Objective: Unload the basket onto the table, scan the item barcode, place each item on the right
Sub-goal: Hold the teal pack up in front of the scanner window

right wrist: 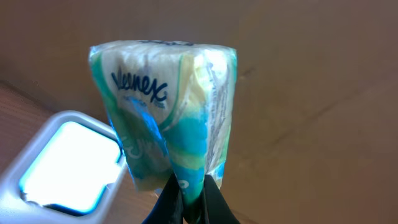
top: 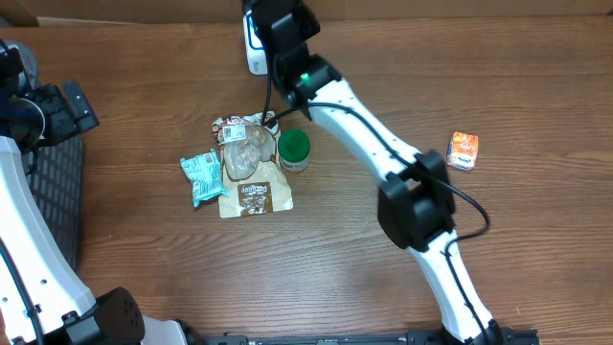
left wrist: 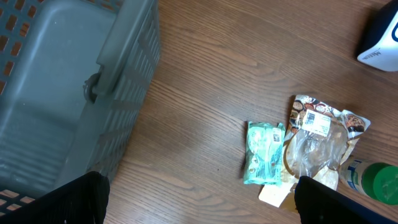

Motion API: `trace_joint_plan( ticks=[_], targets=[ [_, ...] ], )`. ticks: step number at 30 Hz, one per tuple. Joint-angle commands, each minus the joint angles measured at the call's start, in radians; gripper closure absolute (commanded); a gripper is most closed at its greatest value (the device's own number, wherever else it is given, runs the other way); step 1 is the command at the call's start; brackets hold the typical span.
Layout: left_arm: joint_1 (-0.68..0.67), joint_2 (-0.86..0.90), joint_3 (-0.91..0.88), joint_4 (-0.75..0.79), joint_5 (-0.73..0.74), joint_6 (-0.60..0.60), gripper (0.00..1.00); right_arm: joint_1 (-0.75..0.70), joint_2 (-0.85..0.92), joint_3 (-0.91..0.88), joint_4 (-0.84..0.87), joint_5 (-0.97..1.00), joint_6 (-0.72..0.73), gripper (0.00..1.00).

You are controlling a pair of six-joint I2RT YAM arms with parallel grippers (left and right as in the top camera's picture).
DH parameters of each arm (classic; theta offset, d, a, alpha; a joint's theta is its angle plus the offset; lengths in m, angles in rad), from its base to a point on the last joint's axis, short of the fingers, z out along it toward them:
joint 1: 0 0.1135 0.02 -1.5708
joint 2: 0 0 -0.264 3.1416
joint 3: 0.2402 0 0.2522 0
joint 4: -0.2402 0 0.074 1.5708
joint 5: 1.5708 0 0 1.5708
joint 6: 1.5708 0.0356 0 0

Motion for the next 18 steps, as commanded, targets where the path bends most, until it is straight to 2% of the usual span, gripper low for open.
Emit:
trace_joint_plan(
  ticks=[1, 5, 18],
  targets=[
    [0.003, 0.002, 0.018, -0.002, -0.006, 0.023, 0.00, 0.000, 0.064, 0.004, 0.118, 0.043, -0.351, 0.96],
    [0.003, 0.002, 0.018, -0.002, -0.006, 0.023, 0.01, 0.000, 0.137, 0.004, 0.193, 0.019, -0.481, 0.96],
    [0.003, 0.002, 0.018, -0.002, -0.006, 0.023, 0.00, 0.009, 0.150, -0.001, 0.173, 0.017, -0.476, 0.96]
  ],
)
